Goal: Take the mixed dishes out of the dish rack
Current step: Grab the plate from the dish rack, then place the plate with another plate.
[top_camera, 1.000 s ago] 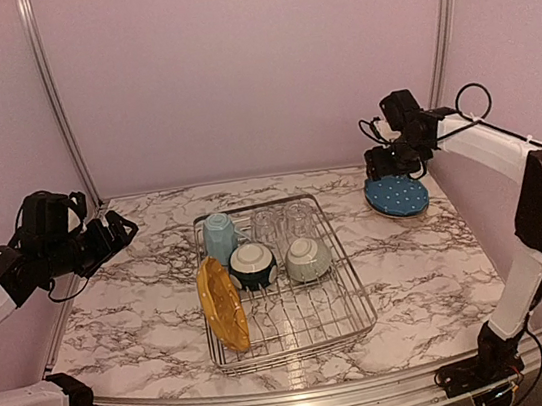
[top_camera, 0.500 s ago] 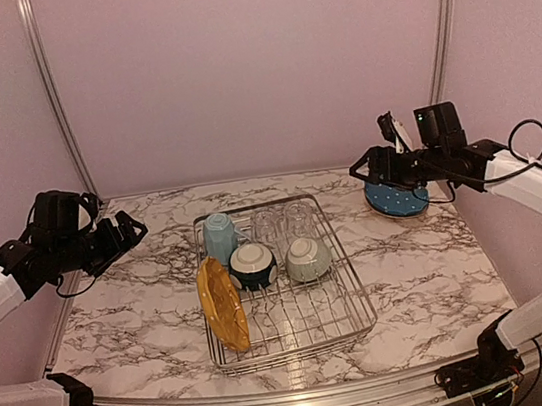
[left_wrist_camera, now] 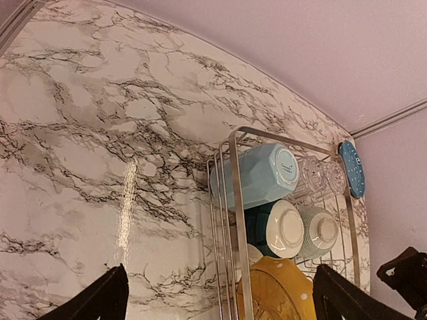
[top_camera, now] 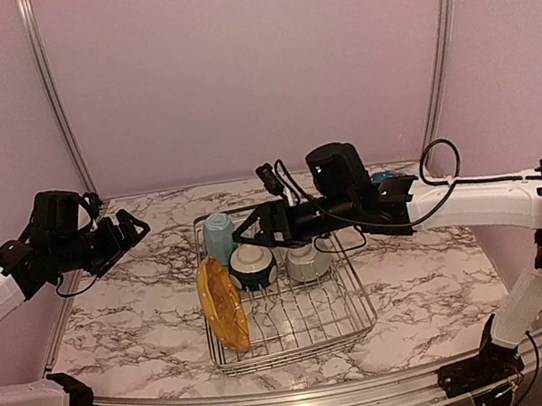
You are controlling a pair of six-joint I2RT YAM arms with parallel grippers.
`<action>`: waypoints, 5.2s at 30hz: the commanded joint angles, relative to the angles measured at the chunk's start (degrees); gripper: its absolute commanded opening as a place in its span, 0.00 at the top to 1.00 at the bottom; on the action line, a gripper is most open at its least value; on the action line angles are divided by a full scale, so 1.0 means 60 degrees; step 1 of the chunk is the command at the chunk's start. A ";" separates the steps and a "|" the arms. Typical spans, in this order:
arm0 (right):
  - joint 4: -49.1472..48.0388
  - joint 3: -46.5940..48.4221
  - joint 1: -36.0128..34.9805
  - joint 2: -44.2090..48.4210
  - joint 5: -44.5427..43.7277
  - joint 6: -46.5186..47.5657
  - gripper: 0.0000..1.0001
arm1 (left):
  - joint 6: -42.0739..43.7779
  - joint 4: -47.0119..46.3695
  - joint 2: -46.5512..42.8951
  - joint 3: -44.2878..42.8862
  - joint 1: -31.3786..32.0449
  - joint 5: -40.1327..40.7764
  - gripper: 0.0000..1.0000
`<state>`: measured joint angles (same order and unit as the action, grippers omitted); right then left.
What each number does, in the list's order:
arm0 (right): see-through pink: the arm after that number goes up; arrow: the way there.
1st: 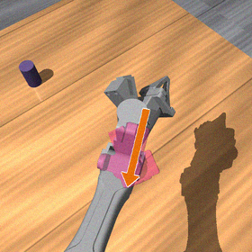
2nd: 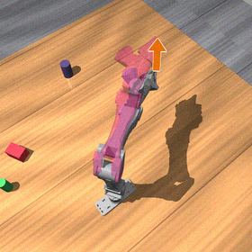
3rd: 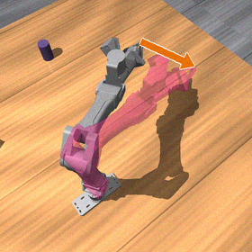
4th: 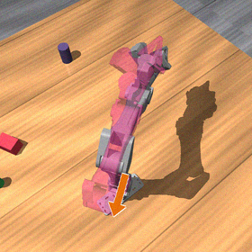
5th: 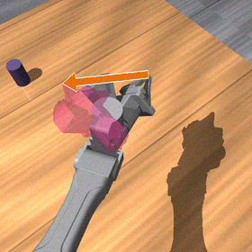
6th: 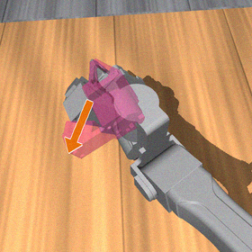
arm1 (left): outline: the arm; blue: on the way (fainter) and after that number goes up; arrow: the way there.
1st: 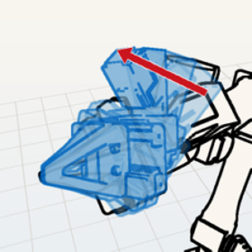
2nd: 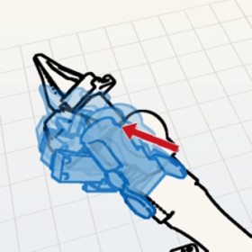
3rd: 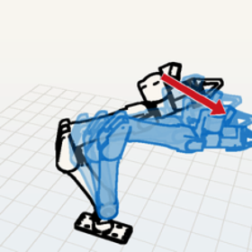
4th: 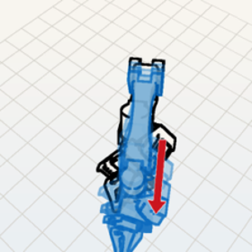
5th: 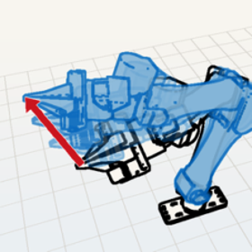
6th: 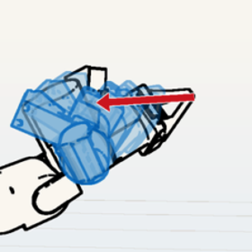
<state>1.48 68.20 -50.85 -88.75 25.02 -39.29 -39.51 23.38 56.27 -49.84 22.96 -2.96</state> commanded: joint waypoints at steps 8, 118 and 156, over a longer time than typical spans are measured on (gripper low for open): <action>0.0530 0.2574 -0.2151 -0.2763 -0.0307 0.0742 0.20 | -0.0146 0.0065 -0.0573 0.0265 0.0029 -0.0198 0.01; -0.2711 0.1931 -0.0447 0.0536 0.1520 -0.2598 1.00 | -0.0272 -0.0153 -0.0570 0.0275 0.0055 -0.0327 0.01; 0.3307 0.3900 0.7923 -0.0436 0.0472 0.2008 1.00 | 0.0082 0.0339 -0.0606 -0.0084 0.0043 0.0054 0.01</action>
<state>20.78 85.45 -3.86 -90.87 31.44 -35.68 -40.29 24.27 52.69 -48.69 23.00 -3.36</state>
